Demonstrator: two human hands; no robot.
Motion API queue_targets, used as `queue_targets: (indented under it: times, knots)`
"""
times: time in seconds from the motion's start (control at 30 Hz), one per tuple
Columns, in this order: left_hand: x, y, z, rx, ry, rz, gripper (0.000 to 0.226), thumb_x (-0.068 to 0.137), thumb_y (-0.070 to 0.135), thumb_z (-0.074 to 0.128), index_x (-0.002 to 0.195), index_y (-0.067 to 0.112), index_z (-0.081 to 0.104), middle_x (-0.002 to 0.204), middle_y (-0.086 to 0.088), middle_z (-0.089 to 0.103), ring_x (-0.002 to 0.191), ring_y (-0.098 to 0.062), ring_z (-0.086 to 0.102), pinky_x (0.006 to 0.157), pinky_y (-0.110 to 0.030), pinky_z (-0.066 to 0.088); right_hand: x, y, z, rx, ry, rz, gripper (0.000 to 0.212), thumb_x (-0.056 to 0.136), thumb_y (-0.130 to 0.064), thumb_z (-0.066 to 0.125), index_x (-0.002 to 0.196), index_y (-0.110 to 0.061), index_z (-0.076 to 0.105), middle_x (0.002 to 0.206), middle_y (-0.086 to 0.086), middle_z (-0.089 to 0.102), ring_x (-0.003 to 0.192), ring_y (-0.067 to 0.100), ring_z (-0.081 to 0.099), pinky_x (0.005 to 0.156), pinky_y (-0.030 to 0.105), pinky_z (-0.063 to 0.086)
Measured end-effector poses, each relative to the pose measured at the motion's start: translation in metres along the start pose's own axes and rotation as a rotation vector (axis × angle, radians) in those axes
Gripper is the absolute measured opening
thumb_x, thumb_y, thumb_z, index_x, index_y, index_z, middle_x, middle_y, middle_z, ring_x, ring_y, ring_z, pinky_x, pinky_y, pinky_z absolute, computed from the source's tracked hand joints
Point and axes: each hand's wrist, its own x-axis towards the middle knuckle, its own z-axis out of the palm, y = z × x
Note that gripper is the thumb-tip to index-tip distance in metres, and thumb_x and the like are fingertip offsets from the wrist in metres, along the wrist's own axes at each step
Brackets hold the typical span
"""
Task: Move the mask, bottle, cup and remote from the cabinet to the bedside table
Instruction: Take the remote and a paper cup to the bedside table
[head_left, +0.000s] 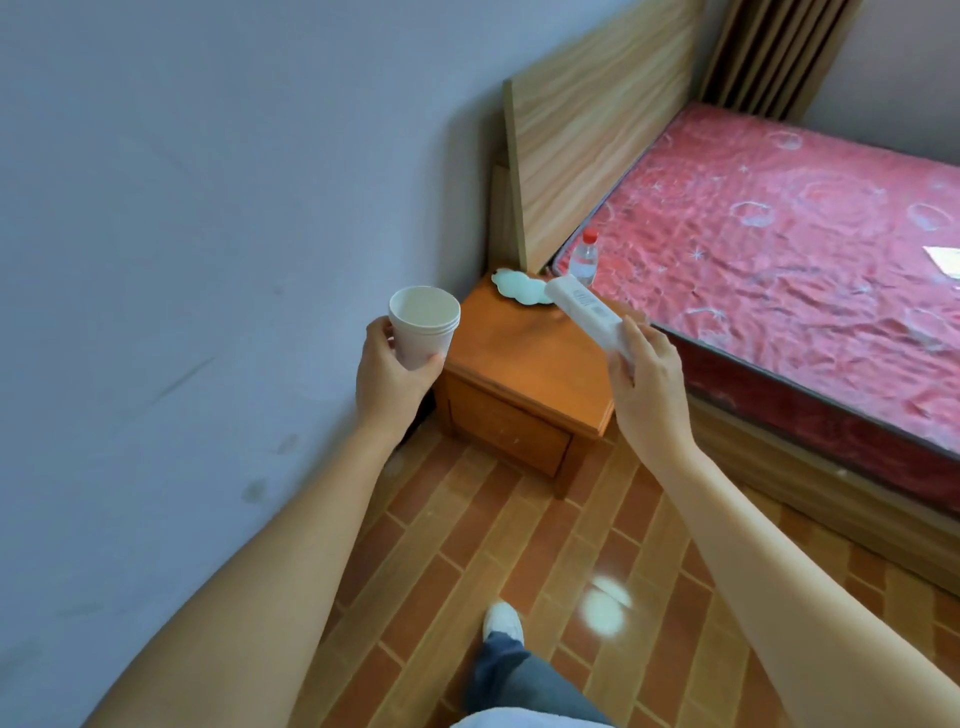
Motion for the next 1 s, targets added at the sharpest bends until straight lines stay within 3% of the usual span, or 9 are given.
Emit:
queue_targets:
  times: [0.3, 0.47, 0.63, 0.8, 0.9, 1.0]
  knots:
    - [0.129, 0.008, 0.063, -0.005, -0.053, 0.024, 0.064, 0.073, 0.031, 0.074, 0.123, 0.009, 0.042, 0.124, -0.008, 0.053, 0.108, -0.021, 0.052, 0.084, -0.033, 0.049, 0.12, 0.013, 0.038, -0.012, -0.015, 0.035, 0.039, 0.094, -0.009, 0.043, 0.133, -0.003, 0.041, 0.129, 0.02, 0.048, 0.118, 0.032, 0.042, 0.095, 0.036, 0.036]
    - [0.191, 0.005, 0.101, -0.031, -0.132, 0.047, 0.063, 0.073, 0.03, 0.075, 0.122, 0.009, 0.042, 0.123, -0.008, 0.054, 0.099, -0.014, 0.05, 0.078, -0.027, 0.045, 0.173, 0.023, 0.063, -0.053, 0.016, 0.061, 0.036, 0.093, -0.007, 0.044, 0.128, -0.002, 0.045, 0.125, 0.021, 0.051, 0.114, 0.033, 0.045, 0.091, 0.038, 0.038]
    - [0.273, 0.009, 0.142, -0.09, -0.266, 0.071, 0.062, 0.072, 0.027, 0.076, 0.121, 0.011, 0.042, 0.118, -0.003, 0.054, 0.095, -0.011, 0.048, 0.077, -0.026, 0.045, 0.232, 0.029, 0.092, -0.086, 0.109, 0.132, 0.035, 0.093, -0.007, 0.045, 0.128, -0.003, 0.045, 0.122, 0.02, 0.053, 0.107, 0.035, 0.05, 0.087, 0.051, 0.044]
    - [0.341, 0.018, 0.183, -0.143, -0.41, 0.085, 0.056, 0.07, 0.017, 0.077, 0.116, 0.009, 0.046, 0.108, 0.003, 0.054, 0.092, -0.01, 0.051, 0.07, -0.014, 0.041, 0.279, 0.037, 0.109, -0.102, 0.19, 0.269, 0.038, 0.092, -0.005, 0.045, 0.13, 0.001, 0.043, 0.123, 0.023, 0.051, 0.11, 0.035, 0.048, 0.09, 0.041, 0.042]
    - [0.365, 0.018, 0.214, -0.167, -0.509, 0.092, 0.06, 0.067, 0.021, 0.08, 0.115, 0.009, 0.045, 0.106, 0.005, 0.055, 0.094, -0.013, 0.056, 0.079, -0.026, 0.046, 0.296, 0.046, 0.11, -0.142, 0.231, 0.34, 0.039, 0.093, -0.006, 0.044, 0.132, 0.001, 0.041, 0.122, 0.024, 0.051, 0.11, 0.035, 0.048, 0.091, 0.043, 0.043]
    - [0.373, 0.023, 0.242, -0.201, -0.607, 0.091, 0.063, 0.066, 0.023, 0.081, 0.116, 0.011, 0.043, 0.107, 0.005, 0.054, 0.096, -0.013, 0.055, 0.081, -0.027, 0.047, 0.304, 0.057, 0.105, -0.189, 0.277, 0.418, 0.04, 0.094, -0.007, 0.043, 0.132, 0.003, 0.041, 0.124, 0.025, 0.05, 0.114, 0.036, 0.047, 0.096, 0.042, 0.041]
